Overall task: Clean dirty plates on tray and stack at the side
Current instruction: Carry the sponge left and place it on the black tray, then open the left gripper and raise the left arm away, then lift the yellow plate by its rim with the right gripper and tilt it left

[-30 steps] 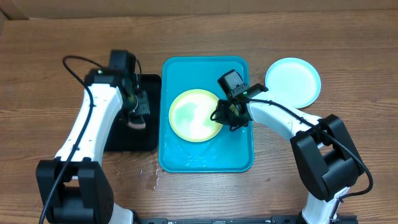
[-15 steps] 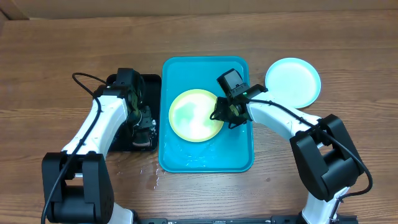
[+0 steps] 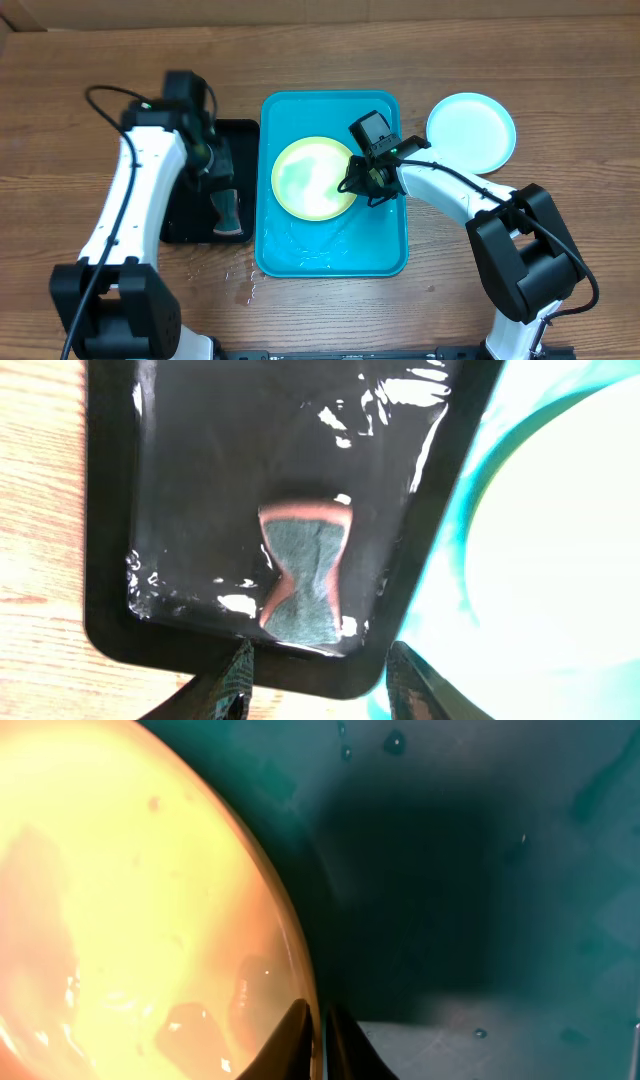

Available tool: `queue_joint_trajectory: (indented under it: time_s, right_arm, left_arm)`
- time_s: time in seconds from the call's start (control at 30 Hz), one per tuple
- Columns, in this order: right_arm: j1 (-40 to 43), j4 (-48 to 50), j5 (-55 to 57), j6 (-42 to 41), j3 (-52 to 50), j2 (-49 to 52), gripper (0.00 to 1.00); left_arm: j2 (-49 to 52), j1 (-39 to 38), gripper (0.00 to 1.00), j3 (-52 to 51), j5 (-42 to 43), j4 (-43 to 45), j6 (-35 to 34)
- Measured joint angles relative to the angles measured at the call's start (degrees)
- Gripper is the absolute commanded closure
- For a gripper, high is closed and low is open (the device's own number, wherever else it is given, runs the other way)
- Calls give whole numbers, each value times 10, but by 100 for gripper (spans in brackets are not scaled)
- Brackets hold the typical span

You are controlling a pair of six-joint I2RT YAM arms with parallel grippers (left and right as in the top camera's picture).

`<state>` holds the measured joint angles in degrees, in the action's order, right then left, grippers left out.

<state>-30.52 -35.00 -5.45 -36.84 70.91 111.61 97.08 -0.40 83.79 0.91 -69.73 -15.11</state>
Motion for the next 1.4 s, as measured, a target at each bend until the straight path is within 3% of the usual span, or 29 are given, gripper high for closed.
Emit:
queue_joint_trajectory:
  time_s: [0.2,0.23,0.27,0.3,0.43,0.57,1.1,1.4]
  right_arm:
    - [0,0,4,-2,0,0,82]
    - [0,3,6,-2,0,0,82]
    - [0,8,9,-2,0,0,82]
    - [0,11,11,-2,0,0,83]
    - [0,21,19,-2,0,0,96]
    - [0,21,21,-2,0,0,96]
    - [0,19,23,-2,0,0,96]
    - [19,-111,14,2,97,0,96]
  left_arm:
    - [-47,69,48,63,81,-14,-19]
    - [-64,87,42,69,95,-14,-26]
    - [-80,104,12,72,106,-14,-30]
    - [-95,119,0,75,114,-16,-34]
    - [-140,155,0,80,122,-43,-47]
    - [-144,155,0,81,112,-78,-48]
    - [-138,155,0,81,94,-80,-49]
    - [-138,155,0,81,91,-81,-49]
